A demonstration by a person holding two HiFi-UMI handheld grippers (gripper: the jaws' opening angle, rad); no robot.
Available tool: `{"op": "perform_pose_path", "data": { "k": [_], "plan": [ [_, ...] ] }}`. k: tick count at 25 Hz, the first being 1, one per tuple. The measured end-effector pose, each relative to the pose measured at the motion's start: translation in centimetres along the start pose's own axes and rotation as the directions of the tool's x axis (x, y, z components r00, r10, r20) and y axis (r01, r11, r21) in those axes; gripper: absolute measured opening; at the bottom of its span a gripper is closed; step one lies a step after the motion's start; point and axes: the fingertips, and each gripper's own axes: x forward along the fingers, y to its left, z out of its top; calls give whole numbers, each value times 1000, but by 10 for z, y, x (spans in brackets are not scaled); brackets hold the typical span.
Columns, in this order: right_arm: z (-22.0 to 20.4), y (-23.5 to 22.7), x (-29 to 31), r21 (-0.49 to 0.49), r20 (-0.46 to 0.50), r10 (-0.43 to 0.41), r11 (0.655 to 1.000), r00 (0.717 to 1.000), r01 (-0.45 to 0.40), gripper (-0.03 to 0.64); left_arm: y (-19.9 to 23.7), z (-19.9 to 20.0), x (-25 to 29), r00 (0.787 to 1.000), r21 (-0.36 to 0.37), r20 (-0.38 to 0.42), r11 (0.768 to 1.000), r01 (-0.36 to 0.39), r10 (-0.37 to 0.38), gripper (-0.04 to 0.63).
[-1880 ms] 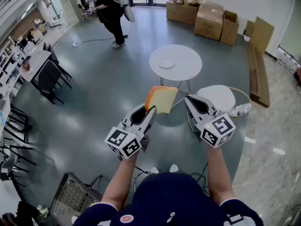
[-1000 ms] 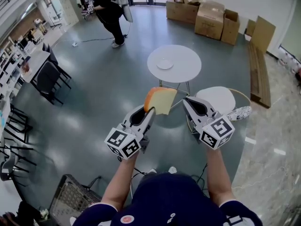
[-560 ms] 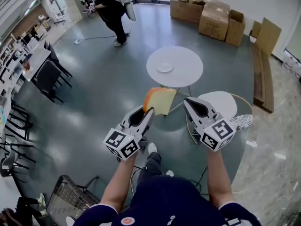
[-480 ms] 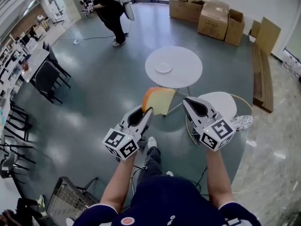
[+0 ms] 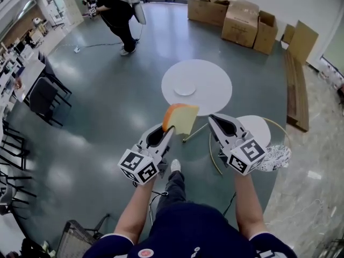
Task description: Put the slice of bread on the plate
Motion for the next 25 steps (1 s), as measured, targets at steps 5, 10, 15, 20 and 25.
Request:
{"op": "perform_pose_path", "data": {
  "k": [5,10,15,20,25],
  "plan": [
    [-3,-34,53,16,-19,-19,1000,1000,19,8,52,6,35,1000,-25,-19,1000,16,-16,93],
    [-4,-66,107,25,-45,-40,999,998,41,8,104,15,68,998,-49,-47,998,34,-36,94],
    [-8,-99,152,41,-60,-59,997,996,61,6,151,17,100,996,-74,-71,996,50,-55,92],
    [-11,-128,184,53,-78,-81,995,994,86,6,187,21,129,993,-94,-91,993,67,-76,93],
    [-14,-146,202,56,-85,-98,993,992,103,6,210,24,149,991,-102,-99,991,82,-92,94]
  ]
}}
